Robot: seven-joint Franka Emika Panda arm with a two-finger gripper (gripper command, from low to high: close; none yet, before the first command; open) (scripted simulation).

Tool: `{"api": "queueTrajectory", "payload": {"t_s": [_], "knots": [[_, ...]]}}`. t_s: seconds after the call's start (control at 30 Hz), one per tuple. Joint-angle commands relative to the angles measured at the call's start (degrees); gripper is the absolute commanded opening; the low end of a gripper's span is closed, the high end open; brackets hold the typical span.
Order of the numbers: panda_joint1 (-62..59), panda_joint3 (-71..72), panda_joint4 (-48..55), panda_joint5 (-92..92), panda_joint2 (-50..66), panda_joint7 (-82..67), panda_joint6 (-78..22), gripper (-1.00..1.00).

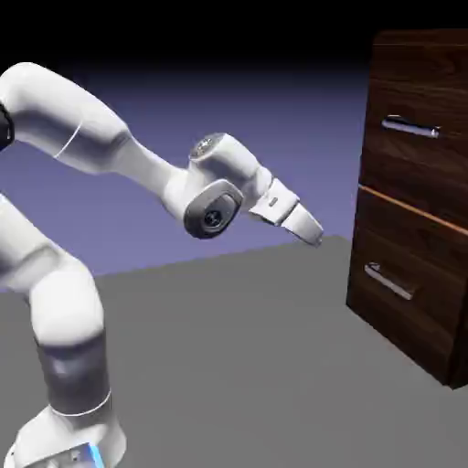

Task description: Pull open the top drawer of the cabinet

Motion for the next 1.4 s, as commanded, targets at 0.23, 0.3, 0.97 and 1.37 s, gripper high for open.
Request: {"api": "queueTrajectory", "payload": {"t_s": [0.23,0.3,0.97,1.37], "knots": [[-12.05,11.62,7.92,19.94,1.19,-6.11,-0.37,0.00],[-15.06,14.52,9.90,24.92,1.49,-7.64,-0.47,0.00],[-45.17,43.55,29.69,74.76,4.46,-22.93,-1.40,0.00],[-63.24,60.97,41.56,104.66,6.24,-32.10,-1.96,0.00]]}}
